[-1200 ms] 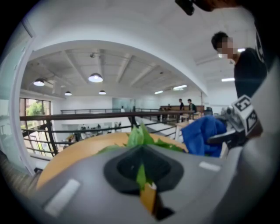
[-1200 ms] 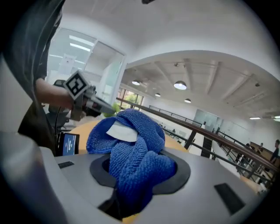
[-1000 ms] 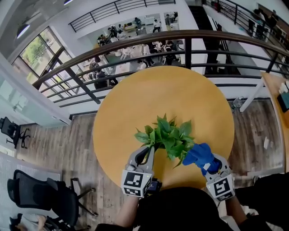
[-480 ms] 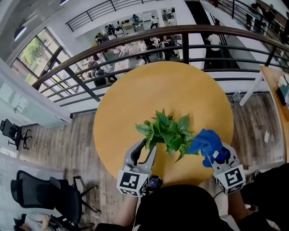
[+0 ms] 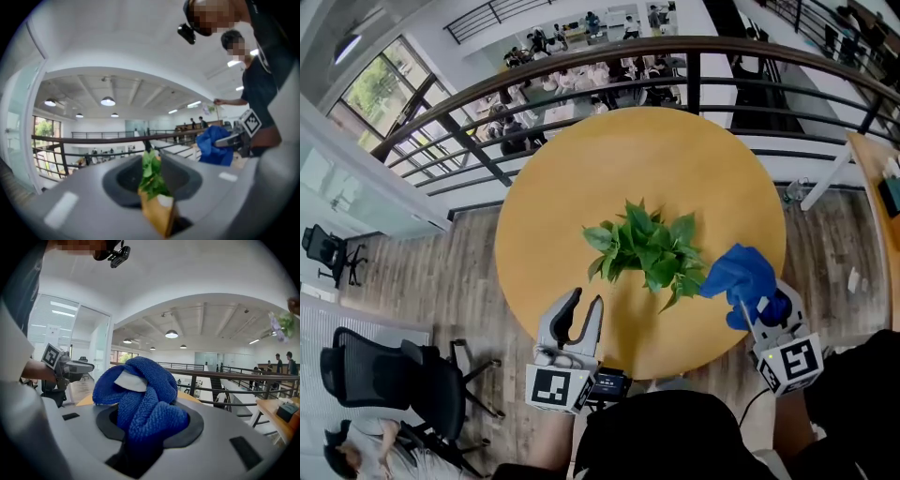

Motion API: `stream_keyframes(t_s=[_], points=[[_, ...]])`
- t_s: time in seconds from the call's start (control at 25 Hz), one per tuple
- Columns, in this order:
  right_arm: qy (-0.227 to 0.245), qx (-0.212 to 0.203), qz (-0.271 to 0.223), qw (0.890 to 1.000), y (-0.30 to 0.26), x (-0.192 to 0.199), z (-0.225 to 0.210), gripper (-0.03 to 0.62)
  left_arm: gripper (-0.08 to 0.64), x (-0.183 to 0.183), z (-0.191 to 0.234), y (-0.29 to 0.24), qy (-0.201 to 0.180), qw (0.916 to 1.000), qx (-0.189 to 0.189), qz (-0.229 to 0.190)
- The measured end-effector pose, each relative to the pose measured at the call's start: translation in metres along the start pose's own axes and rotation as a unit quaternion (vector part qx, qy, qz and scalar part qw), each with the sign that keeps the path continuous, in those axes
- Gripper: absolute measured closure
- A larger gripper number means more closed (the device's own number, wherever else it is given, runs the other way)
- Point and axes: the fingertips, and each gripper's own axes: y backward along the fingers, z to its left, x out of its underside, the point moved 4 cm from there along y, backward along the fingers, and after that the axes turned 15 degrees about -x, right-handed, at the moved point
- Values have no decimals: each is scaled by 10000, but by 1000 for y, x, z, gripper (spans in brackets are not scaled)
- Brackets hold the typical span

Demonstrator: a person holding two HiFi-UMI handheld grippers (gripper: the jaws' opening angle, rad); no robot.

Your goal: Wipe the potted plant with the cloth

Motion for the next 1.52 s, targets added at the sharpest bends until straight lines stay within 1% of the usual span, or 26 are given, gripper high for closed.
stream_keyframes(t_s=[0.04,0.08,0.2,0.36,0.52,0.64,0.84,1.04,1.24,1.52], points=[[-29,-20,-26,10000,3,1,2,431,514,0,3,7,62,9999,-128,-3],[-57,-23,-46,10000,6,2,6,431,560,2,5,15,134,9997,-210,25],[-133,35,-102,9999,22,6,27,431,560,4,3,41,275,9993,-209,133],[-160,97,-177,9997,35,0,67,431,560,1,4,80,320,9993,-156,78],[-155,120,-242,9995,51,-2,127,431,560,8,18,136,349,9993,-123,38],[-34,152,-209,9997,62,-5,171,431,560,12,30,176,370,9993,-80,-22],[17,228,-196,9995,73,-9,221,431,560,14,43,222,433,9991,-7,-40],[56,206,-202,9996,82,-2,238,431,560,15,42,240,413,9991,-25,-67],[24,262,-286,9992,87,3,240,431,560,15,35,244,289,9995,42,-93],[124,286,-310,9990,88,1,246,431,560,12,36,247,228,9996,108,-124]])
